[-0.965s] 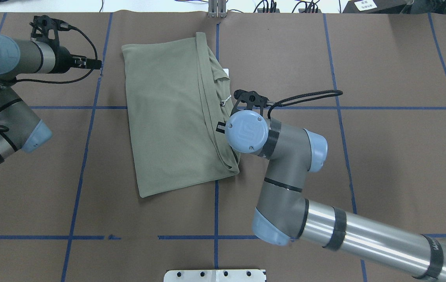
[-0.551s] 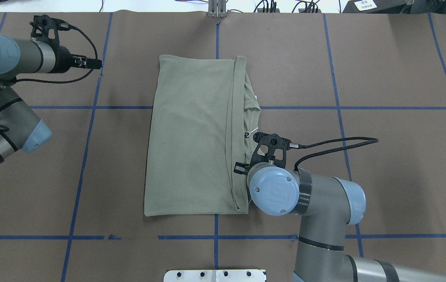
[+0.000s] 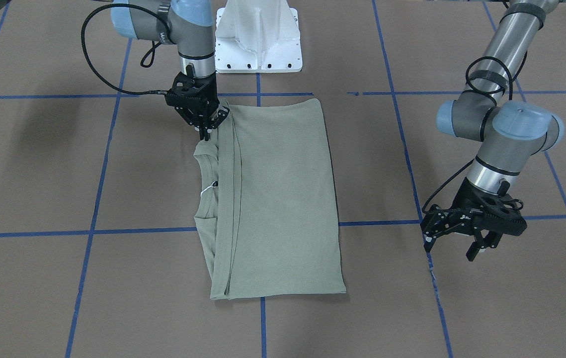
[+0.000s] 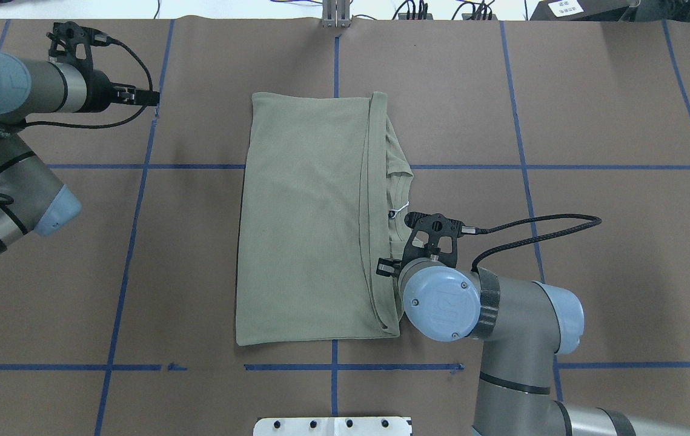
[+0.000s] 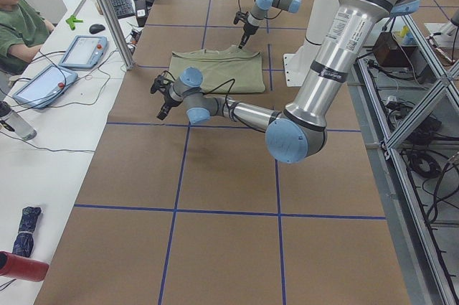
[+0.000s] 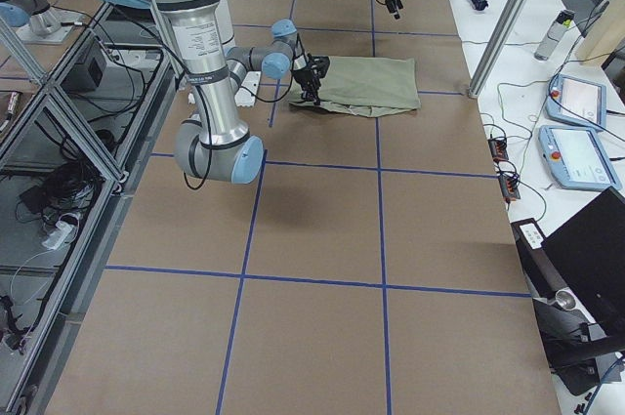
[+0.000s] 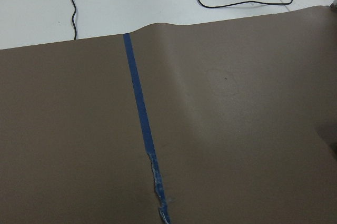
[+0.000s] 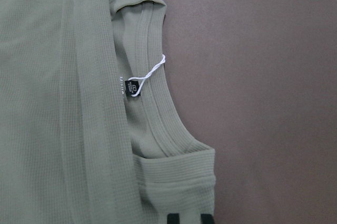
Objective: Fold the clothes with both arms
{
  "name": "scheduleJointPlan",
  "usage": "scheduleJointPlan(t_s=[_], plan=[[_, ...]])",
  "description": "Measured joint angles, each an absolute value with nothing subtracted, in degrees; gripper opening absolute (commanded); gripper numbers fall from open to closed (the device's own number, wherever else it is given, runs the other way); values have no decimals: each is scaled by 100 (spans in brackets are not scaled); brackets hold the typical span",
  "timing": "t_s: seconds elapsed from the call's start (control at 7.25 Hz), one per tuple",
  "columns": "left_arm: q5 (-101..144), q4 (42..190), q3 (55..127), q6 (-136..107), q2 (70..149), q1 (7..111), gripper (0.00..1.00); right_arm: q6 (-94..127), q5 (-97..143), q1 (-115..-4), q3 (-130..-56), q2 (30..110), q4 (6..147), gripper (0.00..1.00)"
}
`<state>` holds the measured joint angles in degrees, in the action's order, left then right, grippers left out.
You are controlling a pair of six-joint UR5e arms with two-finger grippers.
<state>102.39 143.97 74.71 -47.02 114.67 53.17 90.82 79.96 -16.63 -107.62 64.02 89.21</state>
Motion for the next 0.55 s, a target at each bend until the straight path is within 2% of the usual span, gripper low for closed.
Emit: scheduleJointPlan(t_s=[0.41, 0.55], plan=[[10239, 14397, 7479, -4702, 11467, 5317, 100, 8104, 8470, -1925, -10708, 6165, 8943, 100], [10239, 14396, 7479, -4702, 11464, 5317, 100, 7727, 8540, -1953, -10435, 5915, 8960, 99]])
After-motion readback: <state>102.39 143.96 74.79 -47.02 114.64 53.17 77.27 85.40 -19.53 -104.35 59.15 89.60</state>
